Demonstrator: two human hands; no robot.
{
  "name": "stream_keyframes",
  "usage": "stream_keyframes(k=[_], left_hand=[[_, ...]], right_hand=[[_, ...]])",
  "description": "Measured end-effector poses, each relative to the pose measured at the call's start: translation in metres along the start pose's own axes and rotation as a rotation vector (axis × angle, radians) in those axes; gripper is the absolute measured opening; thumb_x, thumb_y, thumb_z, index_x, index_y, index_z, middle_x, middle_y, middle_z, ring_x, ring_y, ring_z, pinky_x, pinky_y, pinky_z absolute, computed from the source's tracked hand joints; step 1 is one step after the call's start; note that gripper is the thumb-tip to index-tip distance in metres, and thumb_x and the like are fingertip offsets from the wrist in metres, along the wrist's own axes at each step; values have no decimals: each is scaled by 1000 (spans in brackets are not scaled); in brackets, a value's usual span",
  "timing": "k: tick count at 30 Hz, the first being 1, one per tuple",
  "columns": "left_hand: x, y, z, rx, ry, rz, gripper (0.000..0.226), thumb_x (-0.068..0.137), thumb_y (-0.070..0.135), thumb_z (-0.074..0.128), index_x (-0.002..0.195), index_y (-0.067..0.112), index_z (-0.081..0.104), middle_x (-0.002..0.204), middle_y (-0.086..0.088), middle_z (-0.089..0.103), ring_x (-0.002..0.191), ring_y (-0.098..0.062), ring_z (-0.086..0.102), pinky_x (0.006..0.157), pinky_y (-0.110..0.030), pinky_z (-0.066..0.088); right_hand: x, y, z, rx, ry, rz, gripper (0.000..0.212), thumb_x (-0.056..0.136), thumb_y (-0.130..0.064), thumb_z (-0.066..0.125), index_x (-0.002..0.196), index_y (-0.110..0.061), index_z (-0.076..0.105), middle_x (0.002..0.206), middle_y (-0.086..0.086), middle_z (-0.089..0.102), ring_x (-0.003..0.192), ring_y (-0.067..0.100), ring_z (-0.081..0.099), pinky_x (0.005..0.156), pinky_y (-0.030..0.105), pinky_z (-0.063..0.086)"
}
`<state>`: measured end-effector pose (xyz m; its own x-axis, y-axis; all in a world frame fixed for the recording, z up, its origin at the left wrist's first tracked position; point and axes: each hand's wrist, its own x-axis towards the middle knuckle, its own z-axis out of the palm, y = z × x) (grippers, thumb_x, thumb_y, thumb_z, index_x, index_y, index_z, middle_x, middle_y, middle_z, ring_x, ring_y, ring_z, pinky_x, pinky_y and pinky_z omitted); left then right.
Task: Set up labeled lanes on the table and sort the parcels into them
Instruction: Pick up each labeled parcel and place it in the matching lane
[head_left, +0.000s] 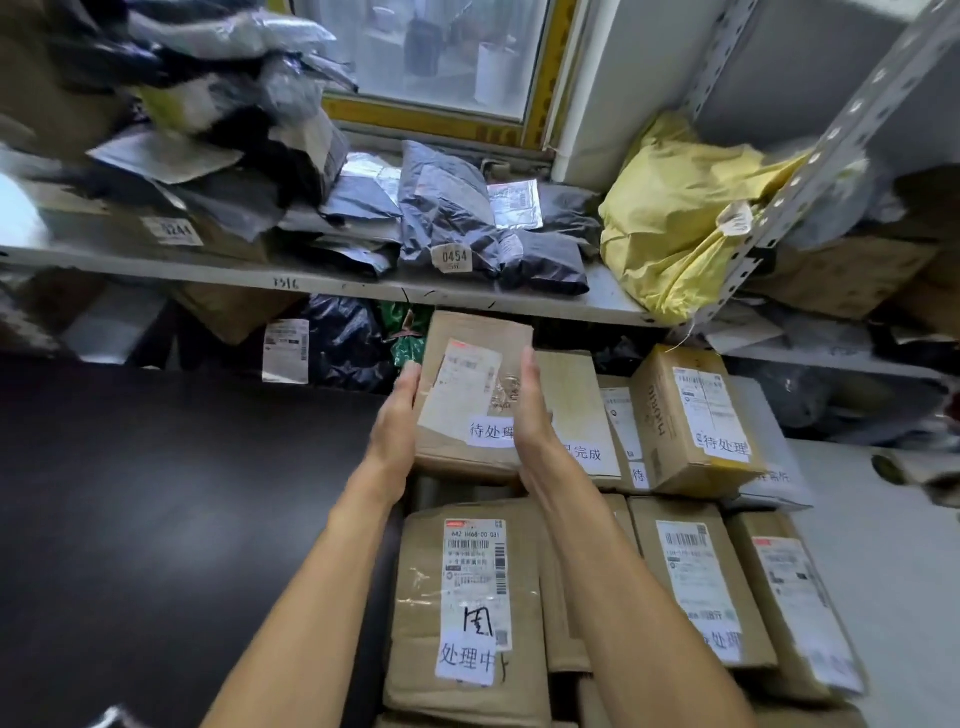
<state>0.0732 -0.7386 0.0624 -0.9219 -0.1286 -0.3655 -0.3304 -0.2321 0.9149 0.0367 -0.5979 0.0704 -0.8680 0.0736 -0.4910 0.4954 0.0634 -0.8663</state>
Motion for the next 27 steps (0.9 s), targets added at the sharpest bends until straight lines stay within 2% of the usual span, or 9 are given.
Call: stream_keyframes(k=[2, 5, 8, 11, 14, 17, 20, 24, 27], left_hand=[[-14, 22, 6, -37, -1, 72, 41, 108, 50, 28, 109, 30, 64, 92, 23, 69, 80, 13, 66, 67, -6, 49], [-44, 47, 16, -41, -15, 107, 33, 107, 50, 29, 120, 34, 55, 93, 29, 61, 78, 15, 60, 63, -6, 46], [-74, 49, 29, -25, -75, 105, 35, 107, 51, 26, 110, 37, 58, 79, 31, 69, 74, 14, 63, 65, -9, 48], [-110, 47, 51, -28, -125, 96, 38, 108, 50, 24, 97, 38, 59, 71, 26, 72, 65, 12, 68, 56, -10, 51], [-130, 35, 74, 1, -161, 136, 38, 106, 56, 29, 103, 37, 61, 83, 23, 76, 76, 9, 70, 66, -13, 56], [-157, 30, 108, 51, -196, 159, 67, 88, 77, 45, 135, 31, 59, 131, 8, 66, 118, -10, 62, 106, -37, 48], [-189, 14, 151, 118, -279, 199, 60, 91, 74, 43, 125, 31, 69, 122, 0, 72, 114, -23, 68, 99, -45, 52], [-243, -29, 216, 166, -356, 161, 64, 89, 79, 40, 124, 34, 69, 124, -7, 71, 115, -29, 67, 96, -50, 54], [-288, -66, 269, 181, -376, 122, 72, 79, 88, 46, 127, 37, 66, 131, -6, 67, 115, -30, 66, 99, -56, 51]], right_hand=[[16, 7, -15, 69, -34, 2, 121, 50, -113, 32, 155, -52, 33, 170, -4, 23, 158, 27, 16, 124, 66, 7], [4, 3, -35, 89, -4, 20, 129, 43, -114, 38, 145, -37, 52, 158, 6, 43, 141, 33, 43, 118, 58, 32], [-73, -25, -49, 30, 22, -87, 133, 44, -114, 26, 146, -33, 52, 154, 5, 40, 131, 17, 34, 112, 32, 19], [-108, -26, -80, 74, -8, -143, 113, 70, -100, 21, 160, -33, 34, 171, -1, 6, 156, 19, 5, 124, 39, 10], [-126, -16, -107, 131, 37, -215, 113, 62, -108, 30, 155, -44, 40, 171, 0, 17, 160, 20, 5, 129, 52, 10], [-132, 9, -152, 180, 55, -269, 104, 59, -109, 38, 147, -54, 46, 167, 4, 32, 153, 25, 32, 122, 59, 29], [-184, 18, -206, 235, 39, -292, 95, 71, -100, 43, 139, -38, 62, 138, 3, 67, 124, 24, 67, 106, 49, 52], [-239, 57, -288, 289, -15, -332, 77, 92, -84, 30, 135, -32, 66, 127, 1, 74, 116, 22, 71, 102, 45, 55], [-278, 98, -348, 336, 86, -319, 87, 79, -94, 42, 131, -29, 69, 125, 6, 74, 116, 28, 71, 104, 53, 54]])
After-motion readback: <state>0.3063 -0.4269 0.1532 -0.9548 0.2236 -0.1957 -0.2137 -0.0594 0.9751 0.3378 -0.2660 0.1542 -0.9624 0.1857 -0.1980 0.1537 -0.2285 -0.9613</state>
